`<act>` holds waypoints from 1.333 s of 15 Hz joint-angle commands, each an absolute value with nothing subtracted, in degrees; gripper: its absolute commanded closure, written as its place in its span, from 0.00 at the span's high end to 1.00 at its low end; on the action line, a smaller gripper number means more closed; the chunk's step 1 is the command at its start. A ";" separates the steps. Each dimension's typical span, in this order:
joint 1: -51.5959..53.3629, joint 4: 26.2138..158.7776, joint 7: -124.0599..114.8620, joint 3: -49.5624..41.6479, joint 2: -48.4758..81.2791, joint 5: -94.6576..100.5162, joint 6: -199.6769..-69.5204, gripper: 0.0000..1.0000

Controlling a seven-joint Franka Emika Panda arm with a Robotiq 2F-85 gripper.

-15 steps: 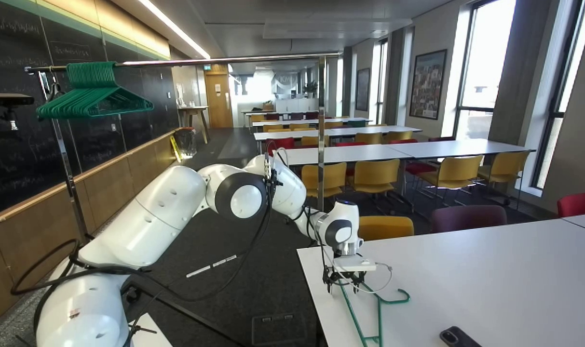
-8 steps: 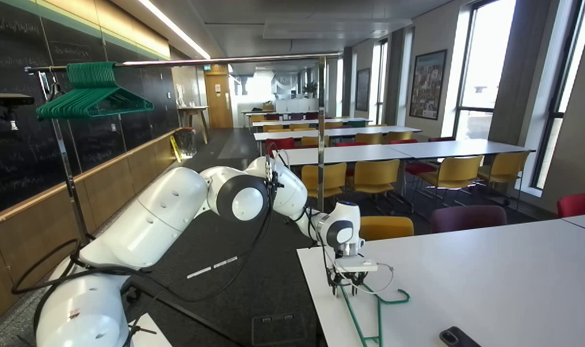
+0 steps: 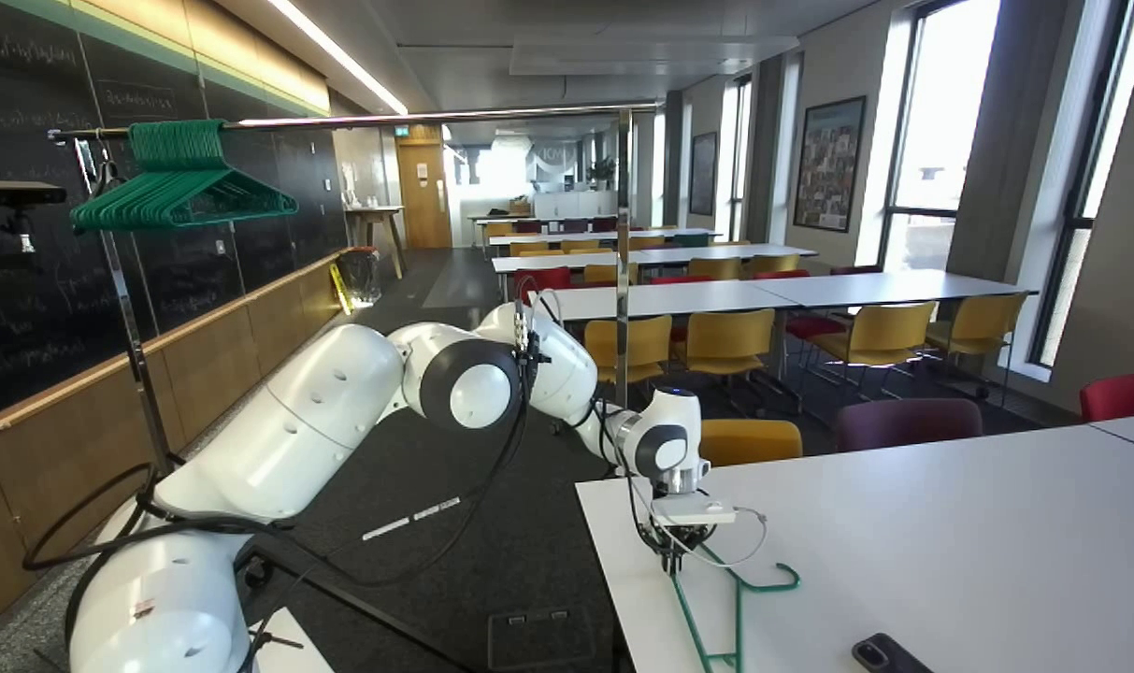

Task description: Put the coat hanger on the rack

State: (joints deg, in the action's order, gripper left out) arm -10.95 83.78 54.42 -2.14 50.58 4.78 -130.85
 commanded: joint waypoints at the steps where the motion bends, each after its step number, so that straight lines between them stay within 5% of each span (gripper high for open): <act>1: -11.80 82.22 53.19 -1.57 51.35 5.76 -130.38 0.01; 20: -6.30 101.80 47.97 -2.85 29.74 16.33 -138.87 0.02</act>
